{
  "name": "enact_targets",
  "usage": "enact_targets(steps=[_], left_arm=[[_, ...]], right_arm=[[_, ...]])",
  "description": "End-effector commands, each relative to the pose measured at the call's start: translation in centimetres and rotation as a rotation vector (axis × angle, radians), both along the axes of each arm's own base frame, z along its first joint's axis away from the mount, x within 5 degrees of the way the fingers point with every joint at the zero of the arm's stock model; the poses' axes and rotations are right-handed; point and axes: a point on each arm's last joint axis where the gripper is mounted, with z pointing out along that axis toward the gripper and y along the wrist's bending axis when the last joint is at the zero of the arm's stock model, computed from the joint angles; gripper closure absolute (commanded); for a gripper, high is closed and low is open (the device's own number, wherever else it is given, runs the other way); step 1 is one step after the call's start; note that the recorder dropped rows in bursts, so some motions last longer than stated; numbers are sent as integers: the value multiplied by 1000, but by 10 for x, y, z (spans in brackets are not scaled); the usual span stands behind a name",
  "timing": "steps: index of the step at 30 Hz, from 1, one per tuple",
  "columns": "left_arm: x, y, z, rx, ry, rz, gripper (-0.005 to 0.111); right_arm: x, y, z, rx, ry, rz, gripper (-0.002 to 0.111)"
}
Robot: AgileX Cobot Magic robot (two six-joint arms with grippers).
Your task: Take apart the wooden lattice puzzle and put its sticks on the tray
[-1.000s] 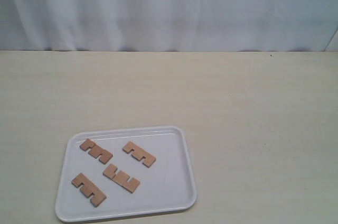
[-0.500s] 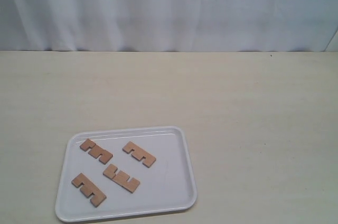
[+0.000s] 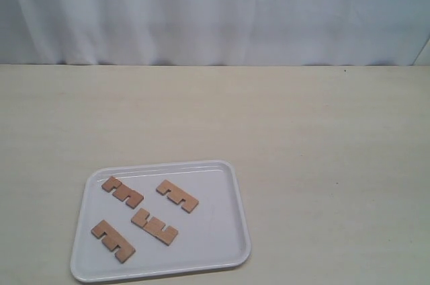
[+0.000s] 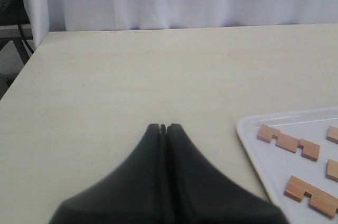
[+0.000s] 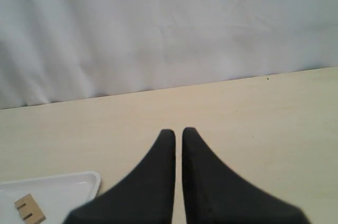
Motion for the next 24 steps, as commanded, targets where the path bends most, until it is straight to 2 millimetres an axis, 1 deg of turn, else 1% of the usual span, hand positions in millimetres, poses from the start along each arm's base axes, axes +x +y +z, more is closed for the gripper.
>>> enact_targets(steps=[1, 9, 14, 19, 24], left_arm=[[0, 0, 0, 3, -8, 0, 107], [0, 0, 0, 3, -8, 0, 107], [0, 0, 0, 3, -8, 0, 107], [0, 0, 0, 3, -8, 0, 107], [0, 0, 0, 3, -8, 0, 107]], right_arm=[[-1, 1, -5, 67, 44, 2, 104], [-1, 1, -6, 49, 60, 1, 104], [-1, 0, -7, -3, 74, -4, 104], [-3, -1, -16, -6, 169, -10, 104], [-3, -1, -19, -8, 202, -12, 104]])
